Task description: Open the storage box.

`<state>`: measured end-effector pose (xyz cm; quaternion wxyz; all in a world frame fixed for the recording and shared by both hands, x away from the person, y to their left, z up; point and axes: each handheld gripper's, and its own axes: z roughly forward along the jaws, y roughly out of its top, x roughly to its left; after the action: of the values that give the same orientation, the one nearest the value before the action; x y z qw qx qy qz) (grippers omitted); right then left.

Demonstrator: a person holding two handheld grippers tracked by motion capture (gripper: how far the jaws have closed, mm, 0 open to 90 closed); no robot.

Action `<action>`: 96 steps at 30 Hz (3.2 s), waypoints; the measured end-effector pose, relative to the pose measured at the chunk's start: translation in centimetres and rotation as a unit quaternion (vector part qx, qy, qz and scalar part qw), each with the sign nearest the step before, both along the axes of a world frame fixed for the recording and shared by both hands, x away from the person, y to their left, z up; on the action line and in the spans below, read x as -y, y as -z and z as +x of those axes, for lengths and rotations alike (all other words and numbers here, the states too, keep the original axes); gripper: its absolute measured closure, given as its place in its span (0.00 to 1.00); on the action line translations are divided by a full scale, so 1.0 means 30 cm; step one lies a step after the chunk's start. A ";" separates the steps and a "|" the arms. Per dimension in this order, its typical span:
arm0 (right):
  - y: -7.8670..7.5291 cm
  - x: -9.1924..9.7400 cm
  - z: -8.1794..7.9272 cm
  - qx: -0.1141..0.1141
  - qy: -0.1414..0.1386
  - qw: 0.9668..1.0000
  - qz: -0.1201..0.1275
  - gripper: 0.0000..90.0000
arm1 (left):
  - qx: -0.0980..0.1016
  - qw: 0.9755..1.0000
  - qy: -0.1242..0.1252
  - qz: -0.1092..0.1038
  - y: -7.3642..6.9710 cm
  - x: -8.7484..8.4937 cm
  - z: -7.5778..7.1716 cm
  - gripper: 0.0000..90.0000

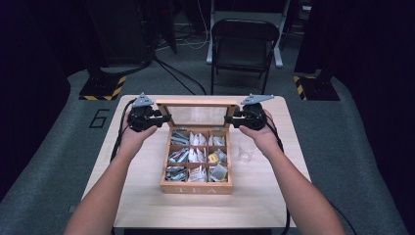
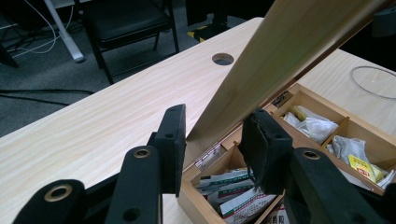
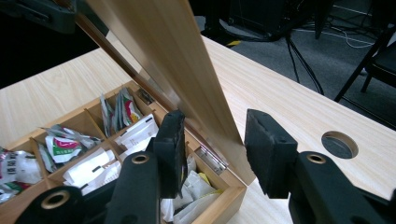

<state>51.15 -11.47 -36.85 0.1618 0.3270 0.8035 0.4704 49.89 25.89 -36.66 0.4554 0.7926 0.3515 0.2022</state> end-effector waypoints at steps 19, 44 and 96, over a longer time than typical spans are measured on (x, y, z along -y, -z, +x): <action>0.049 -0.012 0.046 -0.003 0.003 1.000 -0.018 0.67 | -0.003 1.000 -0.006 -0.018 0.008 -0.005 0.021 0.68; 0.073 -0.010 0.068 -0.020 0.009 1.000 0.009 0.67 | -0.006 1.000 -0.012 -0.021 0.012 -0.005 0.029 0.68; 0.087 -0.014 0.143 -0.046 0.030 0.998 0.011 0.71 | -0.021 0.999 -0.026 -0.017 0.022 -0.048 0.009 0.64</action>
<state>55.45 -11.06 -39.46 0.1352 0.3742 0.7947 0.4584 50.16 27.34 -37.33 0.4560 0.7793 0.3851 0.1909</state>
